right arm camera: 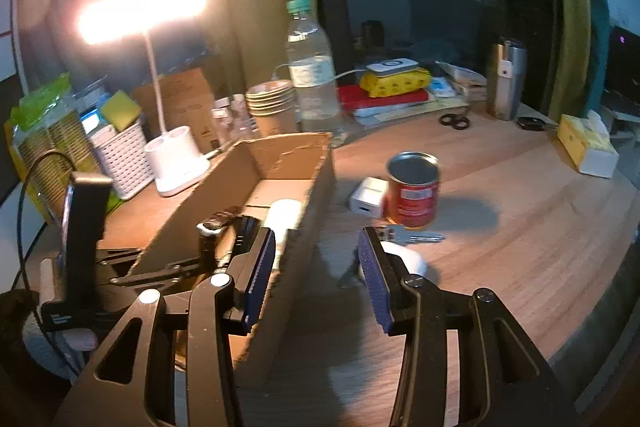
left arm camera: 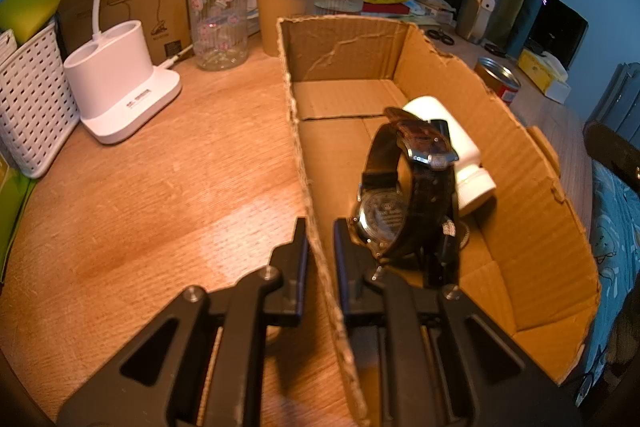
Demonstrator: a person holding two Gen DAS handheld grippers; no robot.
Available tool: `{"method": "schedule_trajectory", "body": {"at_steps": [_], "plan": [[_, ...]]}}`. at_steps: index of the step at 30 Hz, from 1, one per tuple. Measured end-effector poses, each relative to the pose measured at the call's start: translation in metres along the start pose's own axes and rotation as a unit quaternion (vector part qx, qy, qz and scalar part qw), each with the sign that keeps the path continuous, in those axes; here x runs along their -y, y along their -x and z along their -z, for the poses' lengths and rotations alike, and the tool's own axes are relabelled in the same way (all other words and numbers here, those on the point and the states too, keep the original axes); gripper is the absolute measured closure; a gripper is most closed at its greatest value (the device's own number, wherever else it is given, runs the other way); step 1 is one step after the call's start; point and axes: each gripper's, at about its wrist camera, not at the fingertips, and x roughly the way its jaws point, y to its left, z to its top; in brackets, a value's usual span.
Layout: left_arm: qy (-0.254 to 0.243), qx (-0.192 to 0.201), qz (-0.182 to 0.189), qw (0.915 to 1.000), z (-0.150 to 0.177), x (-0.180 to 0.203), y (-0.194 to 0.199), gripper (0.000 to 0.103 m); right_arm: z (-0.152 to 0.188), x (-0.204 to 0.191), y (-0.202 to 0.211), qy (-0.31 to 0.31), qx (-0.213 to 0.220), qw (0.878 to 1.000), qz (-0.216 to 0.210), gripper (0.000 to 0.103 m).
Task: Organize rigid objects
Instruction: 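Move the right gripper to the white earbud case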
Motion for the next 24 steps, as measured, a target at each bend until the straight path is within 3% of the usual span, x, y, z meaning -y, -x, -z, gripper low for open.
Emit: {"method": "schedule_trajectory", "body": {"at_steps": [6,12,24], "plan": [[0.000,0.000,0.000,1.0000,0.000,0.000,0.000,0.090,0.001,0.015,-0.001,-0.011,0.001,1.000,0.024,0.056],[0.000,0.000,0.000,1.0000,0.000,0.000,0.000,0.090,0.004,0.029,-0.009,-0.019,-0.007,0.999,0.046,0.046],[0.000,0.000,0.000,1.0000,0.000,0.000,0.000,0.090,0.017,0.043,-0.052,-0.024,-0.050,0.997,0.062,0.039]]}}
